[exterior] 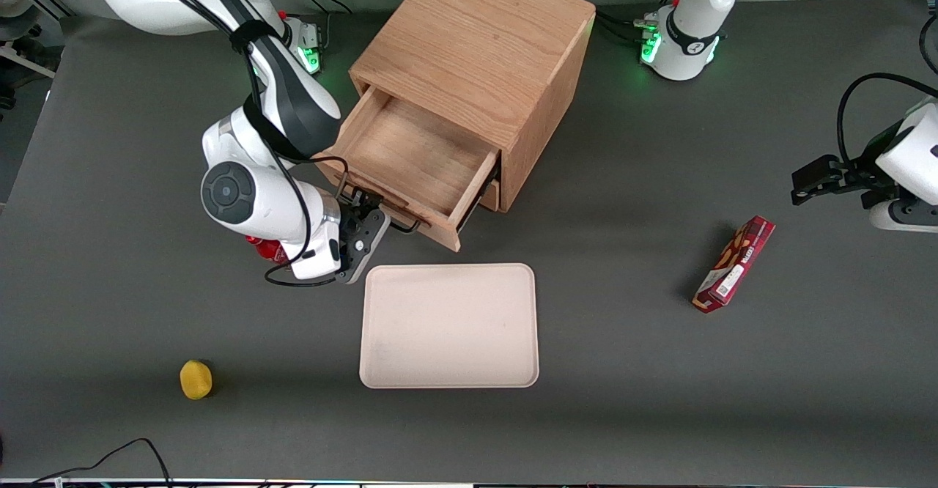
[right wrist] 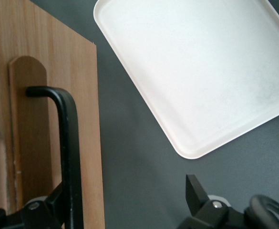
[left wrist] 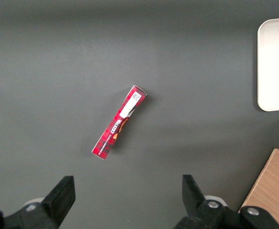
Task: Open upper drawer
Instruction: 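Keep pulling the drawer further out with the right gripper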
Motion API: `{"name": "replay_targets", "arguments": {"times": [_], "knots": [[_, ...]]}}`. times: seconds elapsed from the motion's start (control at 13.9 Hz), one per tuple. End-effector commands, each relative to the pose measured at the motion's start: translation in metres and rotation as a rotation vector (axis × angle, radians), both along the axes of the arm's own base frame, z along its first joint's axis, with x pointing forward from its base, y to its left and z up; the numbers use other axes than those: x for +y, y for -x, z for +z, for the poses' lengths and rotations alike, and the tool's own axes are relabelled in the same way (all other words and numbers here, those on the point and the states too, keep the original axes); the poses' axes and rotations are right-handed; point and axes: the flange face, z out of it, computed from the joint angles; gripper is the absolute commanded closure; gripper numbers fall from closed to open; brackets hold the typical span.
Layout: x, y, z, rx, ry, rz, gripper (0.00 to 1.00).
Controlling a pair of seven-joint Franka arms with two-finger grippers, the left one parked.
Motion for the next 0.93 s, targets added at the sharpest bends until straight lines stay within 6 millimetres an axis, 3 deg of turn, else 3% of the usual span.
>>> {"name": "replay_targets", "arguments": {"times": [0.0, 0.29, 0.86], "knots": [[0.002, -0.017, 0.0, -0.01, 0.0, 0.022, 0.0], [0.008, -0.023, -0.004, -0.02, 0.004, 0.034, 0.0], [-0.003, -0.038, -0.007, -0.035, 0.035, 0.044, 0.0]]}}
